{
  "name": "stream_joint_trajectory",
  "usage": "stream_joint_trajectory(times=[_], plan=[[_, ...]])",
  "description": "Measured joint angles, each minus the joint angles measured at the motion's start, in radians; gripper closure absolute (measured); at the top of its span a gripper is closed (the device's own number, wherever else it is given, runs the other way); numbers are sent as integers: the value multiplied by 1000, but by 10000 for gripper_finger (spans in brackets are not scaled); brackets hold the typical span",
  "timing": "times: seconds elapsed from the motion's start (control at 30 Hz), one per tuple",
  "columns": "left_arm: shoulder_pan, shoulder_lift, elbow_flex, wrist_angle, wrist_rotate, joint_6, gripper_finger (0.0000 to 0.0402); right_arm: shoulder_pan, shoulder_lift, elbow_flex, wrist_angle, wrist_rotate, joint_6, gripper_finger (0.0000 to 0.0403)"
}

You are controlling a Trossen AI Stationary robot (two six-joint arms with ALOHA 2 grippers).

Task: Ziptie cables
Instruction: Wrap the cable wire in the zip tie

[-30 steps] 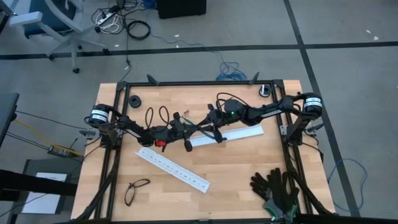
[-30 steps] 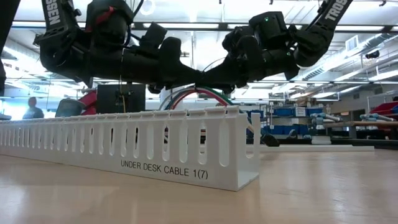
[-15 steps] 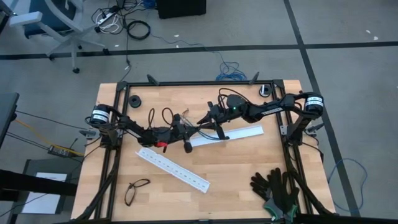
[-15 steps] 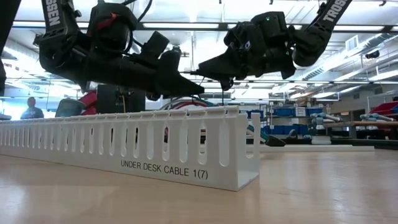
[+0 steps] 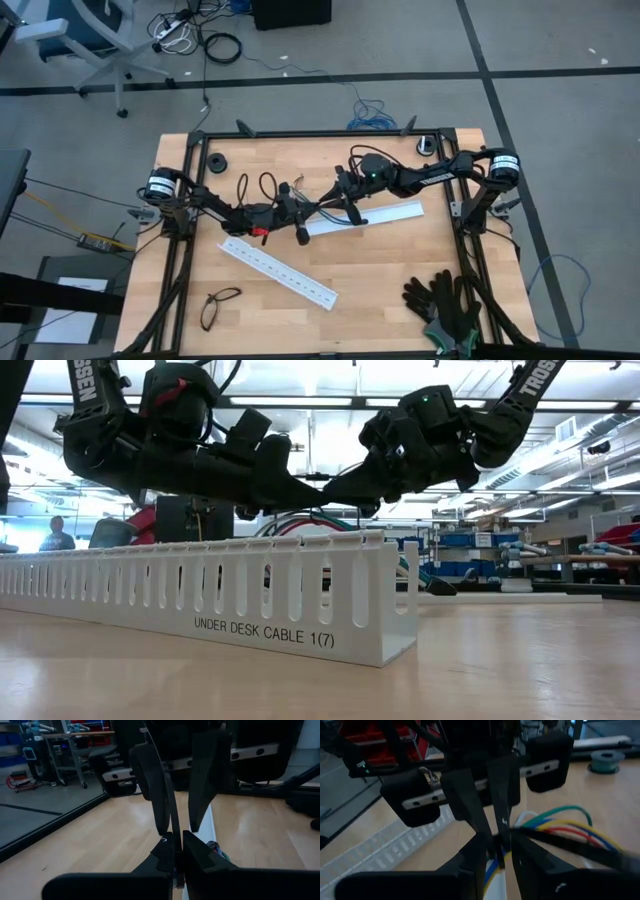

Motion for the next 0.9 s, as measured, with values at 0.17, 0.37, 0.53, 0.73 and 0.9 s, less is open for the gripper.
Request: stream_joint_trajectory(times=[0.17,0.37,0.53,0.73,0.9], plan=[[0,0,0,3,4,-3,401,0,0,0,5,1,-8,369],[0,0,0,9,4,-4,401,5,0,0,11,4,-26,400],[1,-2,2,22,3,-21,401,24,1,-2,72,60,-28,402],[2,-3,3,12,-3,-31,398,24,-13,-14,136,136,-26,403],[-2,-2,2,-86,12,-75,397,16,-73,-58,227,227,-29,402]])
